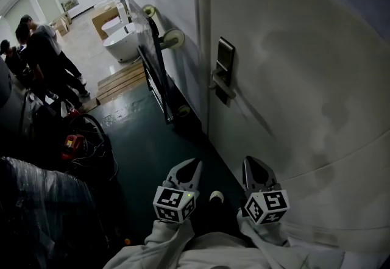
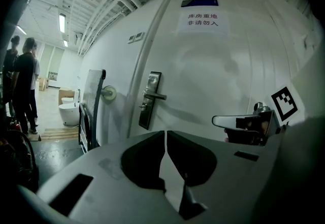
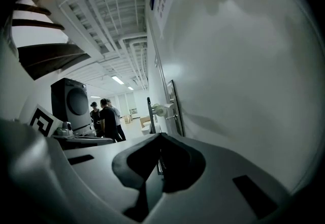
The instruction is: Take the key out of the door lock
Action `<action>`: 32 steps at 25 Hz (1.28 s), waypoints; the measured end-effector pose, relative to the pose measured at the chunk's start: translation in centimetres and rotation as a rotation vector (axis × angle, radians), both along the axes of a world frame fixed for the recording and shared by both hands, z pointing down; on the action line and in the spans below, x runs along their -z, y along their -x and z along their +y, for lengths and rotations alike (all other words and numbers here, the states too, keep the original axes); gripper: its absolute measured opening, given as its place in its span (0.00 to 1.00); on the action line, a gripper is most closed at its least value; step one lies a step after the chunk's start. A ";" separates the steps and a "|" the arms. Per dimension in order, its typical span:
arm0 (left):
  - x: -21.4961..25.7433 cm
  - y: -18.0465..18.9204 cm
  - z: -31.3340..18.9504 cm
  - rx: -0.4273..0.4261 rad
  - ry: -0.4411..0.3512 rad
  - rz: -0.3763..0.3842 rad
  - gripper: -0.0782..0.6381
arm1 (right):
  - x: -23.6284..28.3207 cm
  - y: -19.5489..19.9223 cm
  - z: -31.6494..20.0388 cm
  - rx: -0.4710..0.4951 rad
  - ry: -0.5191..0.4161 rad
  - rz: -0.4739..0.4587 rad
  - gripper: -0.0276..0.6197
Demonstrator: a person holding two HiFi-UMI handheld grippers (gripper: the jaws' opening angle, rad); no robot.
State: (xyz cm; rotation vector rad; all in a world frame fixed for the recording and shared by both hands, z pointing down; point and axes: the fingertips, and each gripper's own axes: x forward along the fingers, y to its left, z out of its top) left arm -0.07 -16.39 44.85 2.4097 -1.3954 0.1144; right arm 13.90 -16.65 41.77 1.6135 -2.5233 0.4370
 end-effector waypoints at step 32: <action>-2.0 -2.2 -16.0 0.021 0.030 0.193 0.14 | -1.7 -1.1 -11.3 0.003 -0.013 0.046 0.12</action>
